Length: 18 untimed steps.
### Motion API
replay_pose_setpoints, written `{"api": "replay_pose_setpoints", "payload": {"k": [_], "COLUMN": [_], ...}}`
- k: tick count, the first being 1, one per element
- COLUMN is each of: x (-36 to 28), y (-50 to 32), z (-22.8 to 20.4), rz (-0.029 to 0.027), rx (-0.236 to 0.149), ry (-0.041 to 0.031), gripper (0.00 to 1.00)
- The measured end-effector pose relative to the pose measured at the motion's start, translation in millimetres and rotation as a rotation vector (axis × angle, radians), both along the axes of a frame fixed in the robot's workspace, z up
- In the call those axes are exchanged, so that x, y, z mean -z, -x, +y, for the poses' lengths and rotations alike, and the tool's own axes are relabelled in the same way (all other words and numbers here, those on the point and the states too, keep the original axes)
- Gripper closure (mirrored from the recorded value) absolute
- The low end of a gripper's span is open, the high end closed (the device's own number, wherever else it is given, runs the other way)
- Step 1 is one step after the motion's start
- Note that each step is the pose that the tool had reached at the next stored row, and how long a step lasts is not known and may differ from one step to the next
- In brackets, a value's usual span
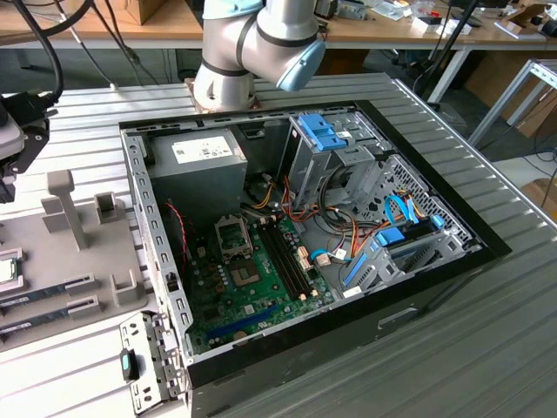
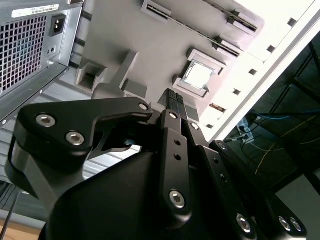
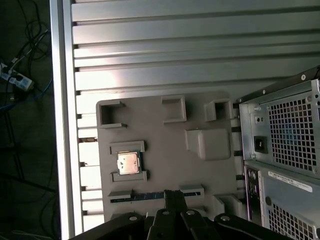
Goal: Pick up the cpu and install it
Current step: 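Reach for the cpu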
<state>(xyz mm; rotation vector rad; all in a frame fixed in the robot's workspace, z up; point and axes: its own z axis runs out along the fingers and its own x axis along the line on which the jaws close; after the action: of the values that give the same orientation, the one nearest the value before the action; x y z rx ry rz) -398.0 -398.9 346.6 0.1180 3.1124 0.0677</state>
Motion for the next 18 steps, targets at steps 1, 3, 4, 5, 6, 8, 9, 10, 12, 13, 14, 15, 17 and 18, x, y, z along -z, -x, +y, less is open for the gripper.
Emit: {"api": "replay_pose_setpoints", "payload": {"k": [1, 3, 4, 5, 6, 8, 9, 10, 12, 13, 14, 15, 17, 18], "x": [0.5, 2.5, 3.0, 3.8, 4.3, 6.0, 6.9, 8.2, 9.2, 10.3, 11.1, 11.9, 14.2, 14.8], "y": [0.5, 2.7, 3.3, 4.0, 4.5, 6.2, 7.0, 8.1, 9.0, 9.9, 10.5, 11.0, 12.6, 13.0], "z": [0.0, 0.0, 0.0, 0.0, 0.0, 0.0, 0.0, 0.0, 0.0, 0.0, 0.0, 0.0, 0.0, 0.0], "rz": [0.0, 0.0001, 0.0, 0.0, 0.0, 0.0, 0.0, 0.0, 0.0, 0.0002, 0.0001, 0.0001, 0.0, 0.0001], "rx": [0.0, 0.0, 0.0, 0.0, 0.0, 0.0, 0.0, 0.0, 0.0, 0.0, 0.0, 0.0, 0.0, 0.0], "ry": [0.0, 0.0, 0.0, 0.0, 0.0, 0.0, 0.0, 0.0, 0.0, 0.0001, 0.0, 0.0, 0.0001, 0.0001], "gripper": [0.89, 0.89, 0.89, 0.89, 0.89, 0.89, 0.89, 0.89, 0.89, 0.89, 0.89, 0.89, 0.89, 0.89]}}
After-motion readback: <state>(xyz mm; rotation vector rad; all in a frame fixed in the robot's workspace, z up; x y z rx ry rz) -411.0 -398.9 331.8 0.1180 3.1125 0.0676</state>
